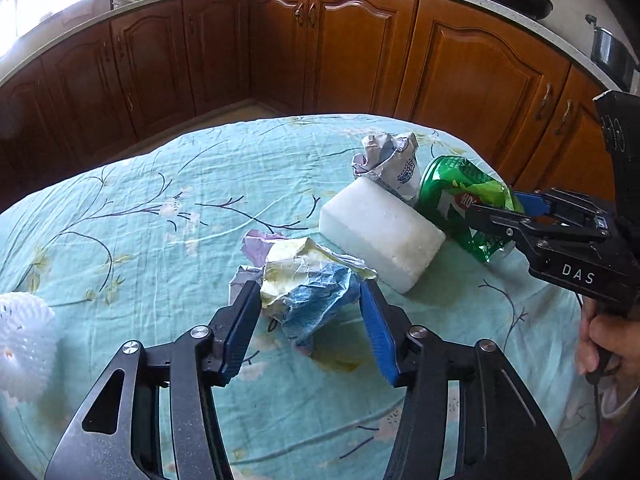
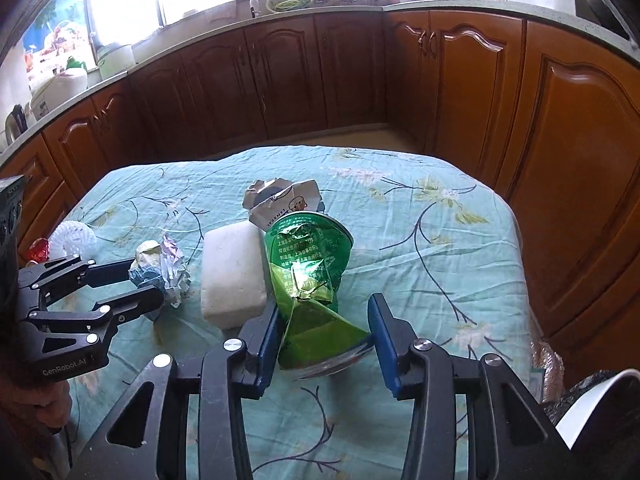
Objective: Collect trash
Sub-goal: 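Grasp the crumpled blue-white wrapper with the left gripper while the right gripper grasps the crushed green can, then carry the wrapper and green can over the bin with both grippers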
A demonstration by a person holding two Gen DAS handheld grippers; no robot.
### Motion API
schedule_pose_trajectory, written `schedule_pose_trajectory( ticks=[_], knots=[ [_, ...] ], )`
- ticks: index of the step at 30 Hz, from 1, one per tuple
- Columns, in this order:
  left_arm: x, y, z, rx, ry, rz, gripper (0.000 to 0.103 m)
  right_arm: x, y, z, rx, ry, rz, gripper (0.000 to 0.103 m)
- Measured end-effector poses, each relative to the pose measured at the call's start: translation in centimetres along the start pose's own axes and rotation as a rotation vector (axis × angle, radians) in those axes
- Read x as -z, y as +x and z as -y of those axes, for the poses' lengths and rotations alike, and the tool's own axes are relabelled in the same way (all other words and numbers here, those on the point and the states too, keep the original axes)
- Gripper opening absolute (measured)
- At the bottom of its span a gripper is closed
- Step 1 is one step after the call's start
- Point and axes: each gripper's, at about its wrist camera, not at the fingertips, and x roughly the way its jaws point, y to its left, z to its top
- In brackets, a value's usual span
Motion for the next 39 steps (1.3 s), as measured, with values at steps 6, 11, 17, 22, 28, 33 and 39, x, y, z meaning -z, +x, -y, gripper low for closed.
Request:
schedule_pose_trajectory(
  ticks=[6, 11, 17, 22, 28, 33, 39],
  knots=[
    [0.8, -2.0, -0.1, 0.042, -0.028, 0.025, 0.044, 2.8, -4.2, 1.4, -0.072, 0.157, 0.057, 0.042],
    [1.7, -4.8, 0.1, 0.135, -0.093, 0.052, 0.043, 5.6, -7.8, 2.0, -0.09, 0.233, 0.111, 0.042],
    [2.3, -6.7, 2.6, 0.236, -0.096, 0.063, 0.043, 7.9, -11.4, 2.7, -0.082, 0.297, 0.165, 0.041],
    [2.6, -7.6, 6.0, 0.291, -0.044, 0.066, 0.043, 9.3, -14.1, 4.0, -0.06, 0.347, 0.208, 0.041],
    [3.0, -7.9, 9.7, 0.346, 0.008, 0.051, 0.043, 11.0, -17.2, 5.9, -0.018, 0.398, 0.255, 0.041],
    [3.0, -8.2, 12.5, 0.374, 0.054, 0.045, 0.043, 12.5, -19.2, 8.0, 0.021, 0.444, 0.288, 0.041],
    [2.8, -8.1, 15.6, 0.391, 0.11, 0.035, 0.043, 13.9, -20.9, 10.1, 0.057, 0.493, 0.309, 0.041]
  ],
)
